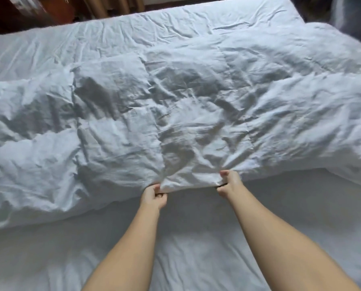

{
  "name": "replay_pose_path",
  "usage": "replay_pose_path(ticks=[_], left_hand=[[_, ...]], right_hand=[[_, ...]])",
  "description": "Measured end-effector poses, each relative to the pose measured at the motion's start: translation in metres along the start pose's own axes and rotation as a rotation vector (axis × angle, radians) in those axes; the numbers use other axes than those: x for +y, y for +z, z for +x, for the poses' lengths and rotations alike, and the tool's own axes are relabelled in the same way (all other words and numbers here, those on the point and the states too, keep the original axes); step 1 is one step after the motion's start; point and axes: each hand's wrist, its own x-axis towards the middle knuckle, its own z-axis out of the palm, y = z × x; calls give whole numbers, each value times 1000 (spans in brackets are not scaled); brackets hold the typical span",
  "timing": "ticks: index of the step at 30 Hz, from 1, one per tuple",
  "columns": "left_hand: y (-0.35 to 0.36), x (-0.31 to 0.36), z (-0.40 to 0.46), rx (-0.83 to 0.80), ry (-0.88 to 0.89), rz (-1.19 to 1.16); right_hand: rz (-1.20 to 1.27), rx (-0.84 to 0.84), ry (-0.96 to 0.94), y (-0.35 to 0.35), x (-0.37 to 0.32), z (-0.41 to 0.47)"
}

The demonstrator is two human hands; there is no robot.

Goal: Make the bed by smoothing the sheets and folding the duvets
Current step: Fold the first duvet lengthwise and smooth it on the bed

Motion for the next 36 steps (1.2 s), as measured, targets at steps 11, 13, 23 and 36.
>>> replay_pose_path(ticks=[11, 13, 23, 36], left_hand=[[1, -16, -74, -126, -36, 345], [-3, -24, -92, -177, -24, 417], [-21, -85, -167, -306, 39, 644], [28, -224, -189, -138, 671, 1380]], right_hand=[[22, -35, -20, -26, 23, -62], [40, -68, -42, -41, 29, -86], [98, -99, -133, -124, 42, -158], [-699, -106, -364, -252, -71, -117]])
